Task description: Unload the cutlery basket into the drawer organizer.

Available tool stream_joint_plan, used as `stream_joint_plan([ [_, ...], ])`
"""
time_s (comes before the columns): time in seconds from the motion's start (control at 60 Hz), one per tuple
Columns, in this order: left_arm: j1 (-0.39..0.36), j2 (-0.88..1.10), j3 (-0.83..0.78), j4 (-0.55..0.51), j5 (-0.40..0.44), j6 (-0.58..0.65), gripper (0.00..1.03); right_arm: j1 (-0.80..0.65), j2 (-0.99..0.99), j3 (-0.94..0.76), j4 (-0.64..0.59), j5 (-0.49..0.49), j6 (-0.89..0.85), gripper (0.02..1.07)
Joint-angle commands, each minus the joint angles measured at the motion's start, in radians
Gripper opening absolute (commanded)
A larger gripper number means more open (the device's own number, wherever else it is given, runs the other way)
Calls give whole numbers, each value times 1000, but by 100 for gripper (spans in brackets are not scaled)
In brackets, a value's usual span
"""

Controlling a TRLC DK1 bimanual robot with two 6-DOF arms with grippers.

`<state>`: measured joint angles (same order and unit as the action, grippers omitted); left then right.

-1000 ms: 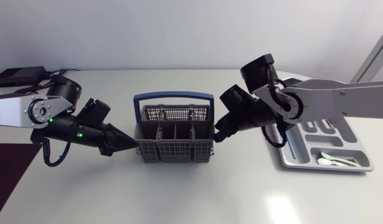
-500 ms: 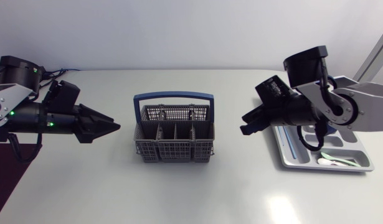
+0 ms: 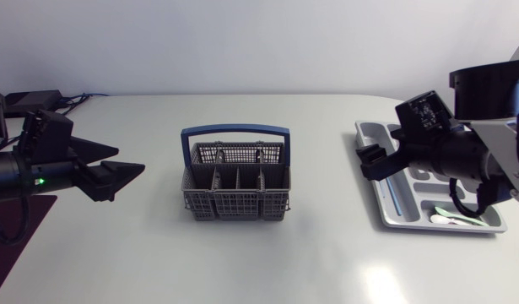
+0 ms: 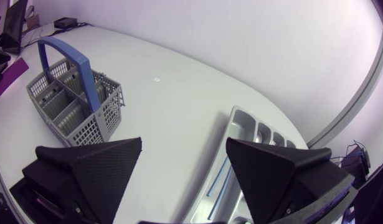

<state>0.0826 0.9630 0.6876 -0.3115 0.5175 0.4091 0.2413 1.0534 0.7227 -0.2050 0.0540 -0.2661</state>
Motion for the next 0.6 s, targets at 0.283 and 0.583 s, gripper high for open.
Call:
stream_joint_plan([
  [0.283, 28, -260, -149, 219, -220, -78, 99, -103, -168, -137, 76, 40, -4, 103],
  [0.583, 25, -339, -241, 318, -228, -82, 99, -134, -391, -255, 148, 69, -45, 103],
])
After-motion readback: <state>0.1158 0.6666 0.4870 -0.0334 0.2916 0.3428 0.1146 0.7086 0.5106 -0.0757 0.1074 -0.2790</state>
